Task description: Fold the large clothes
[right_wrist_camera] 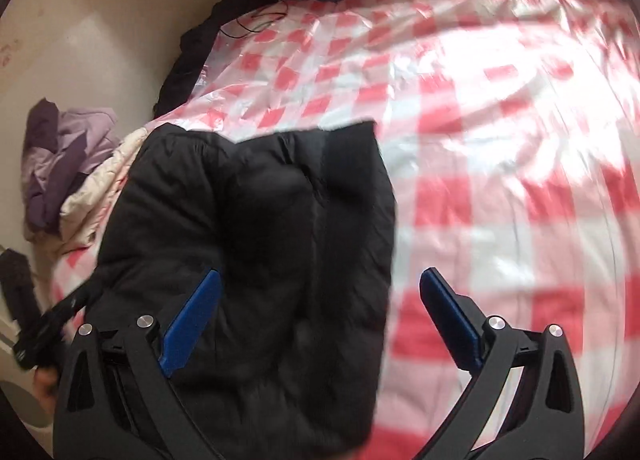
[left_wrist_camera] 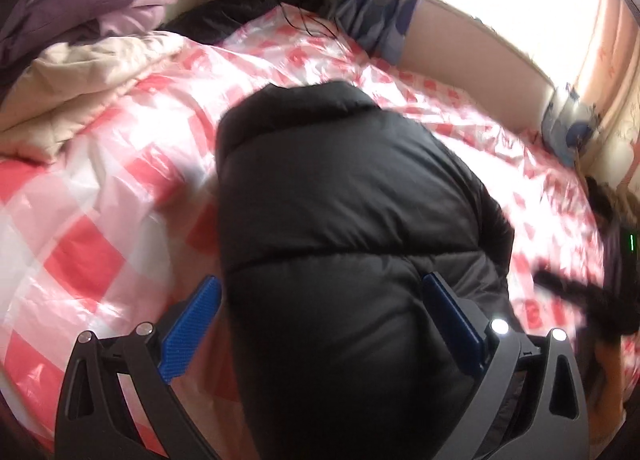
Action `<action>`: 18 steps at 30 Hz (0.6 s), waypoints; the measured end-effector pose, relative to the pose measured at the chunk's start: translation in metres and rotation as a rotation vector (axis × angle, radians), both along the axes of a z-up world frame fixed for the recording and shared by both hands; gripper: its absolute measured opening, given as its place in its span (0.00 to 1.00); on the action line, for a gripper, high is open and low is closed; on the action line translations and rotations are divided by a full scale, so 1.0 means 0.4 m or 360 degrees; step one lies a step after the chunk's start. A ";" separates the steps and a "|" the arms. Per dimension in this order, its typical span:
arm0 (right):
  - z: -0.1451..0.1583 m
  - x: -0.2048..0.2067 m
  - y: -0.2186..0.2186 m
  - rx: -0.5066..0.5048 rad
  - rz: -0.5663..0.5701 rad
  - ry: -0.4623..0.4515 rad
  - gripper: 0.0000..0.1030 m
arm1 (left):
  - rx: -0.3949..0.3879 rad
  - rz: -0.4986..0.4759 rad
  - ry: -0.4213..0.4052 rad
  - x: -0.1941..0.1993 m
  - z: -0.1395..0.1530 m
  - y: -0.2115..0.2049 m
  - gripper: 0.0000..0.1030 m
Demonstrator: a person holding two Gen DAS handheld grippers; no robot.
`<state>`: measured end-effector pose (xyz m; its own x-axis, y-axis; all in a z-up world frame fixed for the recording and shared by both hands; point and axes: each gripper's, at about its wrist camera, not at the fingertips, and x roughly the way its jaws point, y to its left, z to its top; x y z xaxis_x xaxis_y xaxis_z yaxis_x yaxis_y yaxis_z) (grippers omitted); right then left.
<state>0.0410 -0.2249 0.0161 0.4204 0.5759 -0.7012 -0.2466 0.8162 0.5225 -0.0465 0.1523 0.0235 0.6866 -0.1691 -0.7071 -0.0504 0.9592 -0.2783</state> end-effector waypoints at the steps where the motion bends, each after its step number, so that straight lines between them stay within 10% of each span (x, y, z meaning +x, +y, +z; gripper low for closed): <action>1: -0.024 -0.023 -0.027 0.0086 0.0004 0.0096 0.93 | -0.0019 0.0006 0.0015 0.000 -0.005 0.006 0.94; 5: -0.116 -0.063 -0.009 0.0368 0.0116 0.0402 0.93 | -0.0074 -0.0010 0.0084 0.011 -0.036 0.014 0.94; 10: -0.069 -0.132 0.132 0.0407 0.0419 0.0351 0.94 | -0.0046 0.0009 0.0050 0.003 -0.018 0.016 0.94; 15: -0.071 -0.127 0.046 0.0379 0.0192 0.0378 0.94 | -0.0053 0.0026 0.0046 -0.017 -0.009 0.049 0.94; 18: -0.059 -0.165 0.070 0.0360 0.0375 0.0395 0.94 | 0.0047 -0.0046 0.0107 -0.015 -0.028 0.022 0.94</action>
